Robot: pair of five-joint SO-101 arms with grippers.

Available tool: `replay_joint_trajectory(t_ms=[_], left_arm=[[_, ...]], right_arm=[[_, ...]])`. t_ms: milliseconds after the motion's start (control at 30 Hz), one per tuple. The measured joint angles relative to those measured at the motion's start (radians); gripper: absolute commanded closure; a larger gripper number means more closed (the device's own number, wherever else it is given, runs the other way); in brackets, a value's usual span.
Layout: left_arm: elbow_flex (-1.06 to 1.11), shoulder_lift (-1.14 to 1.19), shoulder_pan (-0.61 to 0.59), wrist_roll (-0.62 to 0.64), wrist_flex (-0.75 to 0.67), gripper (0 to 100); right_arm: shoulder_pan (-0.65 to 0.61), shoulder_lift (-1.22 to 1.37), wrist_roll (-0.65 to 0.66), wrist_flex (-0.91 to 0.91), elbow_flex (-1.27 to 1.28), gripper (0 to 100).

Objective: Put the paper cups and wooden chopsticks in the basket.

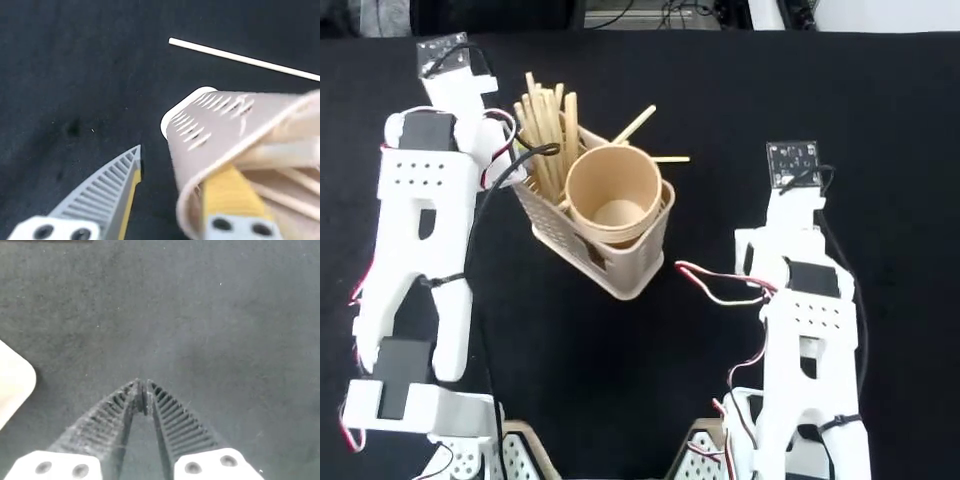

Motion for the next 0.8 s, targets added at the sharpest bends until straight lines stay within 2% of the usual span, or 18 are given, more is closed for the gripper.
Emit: replay_joint_trajectory(t_ms=[267,467,633,800], left_arm=[[-0.029,0.002,0.014,0.0,0.02,97],[-0.218,-0.012,0.011,0.028,0.242,97],[-0.247,-0.069,-0.101,0.005,0.293,97],[-0.186,-0.074,-0.212,-0.029,0.293,97]], right_arm=[[0.0,0.0,0.0,-0.009,0.003,98.5],[0.0,0.0,0.0,-0.009,0.003,98.5],[0.029,0.0,0.0,-0.009,0.003,98.5],[0.037,0.0,0.0,-0.009,0.003,98.5]])
